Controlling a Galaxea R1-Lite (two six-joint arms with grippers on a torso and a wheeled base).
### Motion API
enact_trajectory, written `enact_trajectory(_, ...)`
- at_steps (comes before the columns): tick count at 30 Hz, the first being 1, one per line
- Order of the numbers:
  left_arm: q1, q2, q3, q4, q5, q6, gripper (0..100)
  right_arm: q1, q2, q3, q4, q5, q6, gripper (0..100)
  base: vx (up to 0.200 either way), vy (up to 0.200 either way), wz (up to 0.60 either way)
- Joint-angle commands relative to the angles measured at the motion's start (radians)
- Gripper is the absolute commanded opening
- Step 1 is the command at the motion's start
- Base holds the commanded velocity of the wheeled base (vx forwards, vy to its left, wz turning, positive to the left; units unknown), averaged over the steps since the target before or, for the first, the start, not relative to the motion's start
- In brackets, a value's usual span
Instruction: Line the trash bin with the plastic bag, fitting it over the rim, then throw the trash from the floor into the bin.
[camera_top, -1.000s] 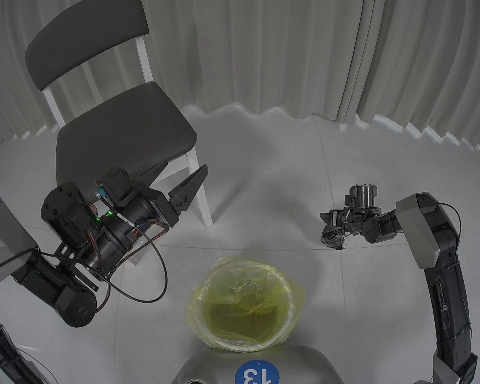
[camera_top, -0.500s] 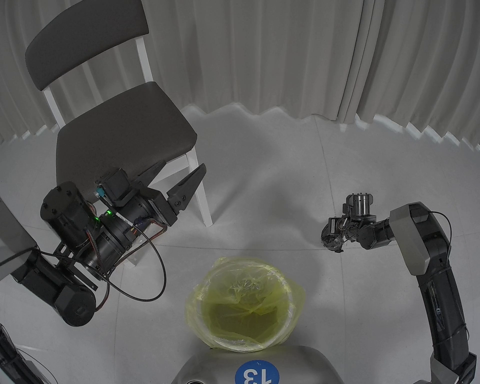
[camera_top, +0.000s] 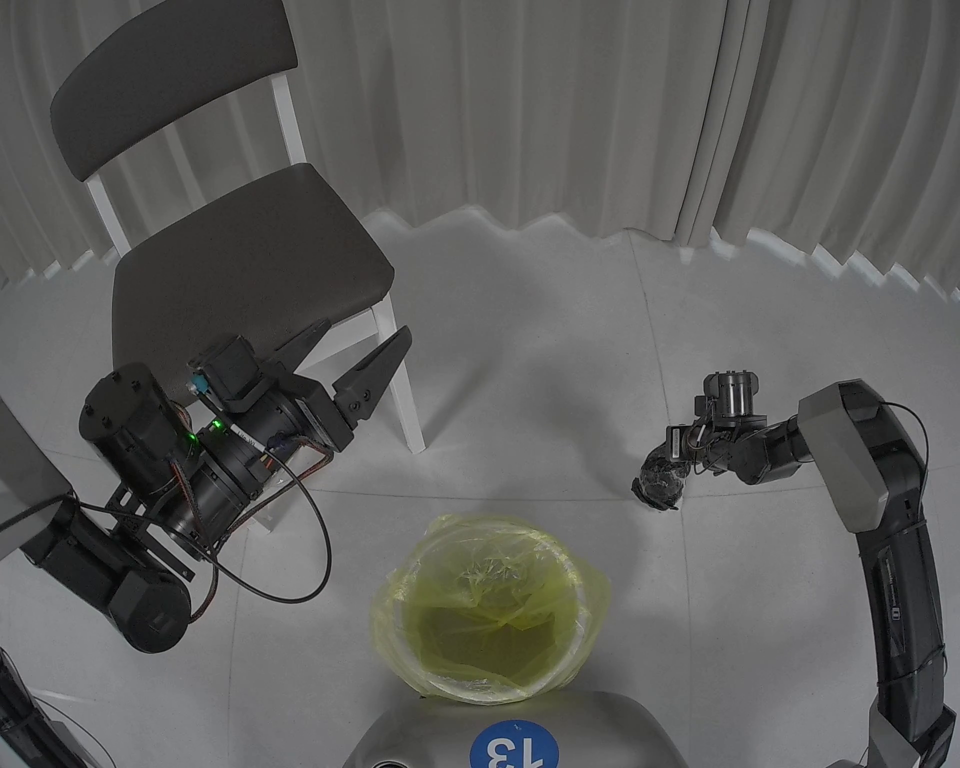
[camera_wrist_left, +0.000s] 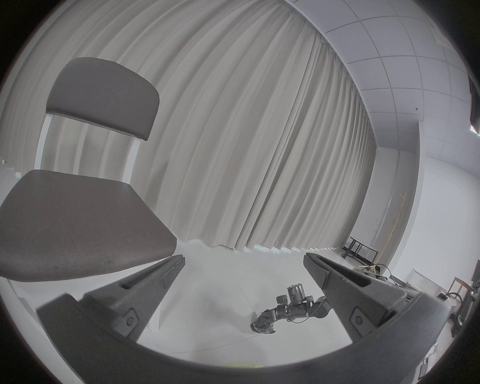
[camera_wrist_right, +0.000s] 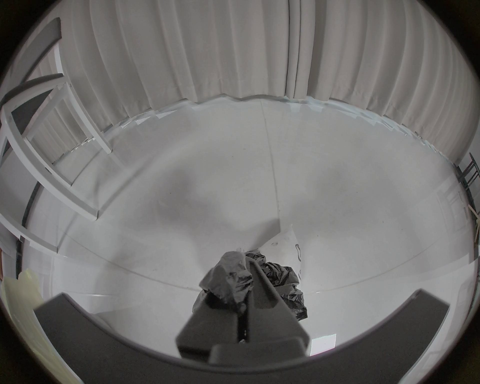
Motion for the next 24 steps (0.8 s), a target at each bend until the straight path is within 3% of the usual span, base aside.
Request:
enact_trajectory(1,-0.007,-0.01,0.005,-0.018,0.0,0.006,100,0.005,-0.167,0.098,0.008,0.001,-0.012,0,0.0,0.0,0.0)
enact_trajectory(14,-0.025,-0.079,0.019,-0.018,0.0,0.007,100,0.081,-0.56,0.399,-0.023,0.0,-0.027,0,0.0,0.0,0.0)
enact_trajectory(24,-0.039,-0.156,0.029,-0.018,0.003,0.007,100,0.257,-0.842,0.564,-0.03,-0.014,-0.052,0,0.0,0.0,0.0)
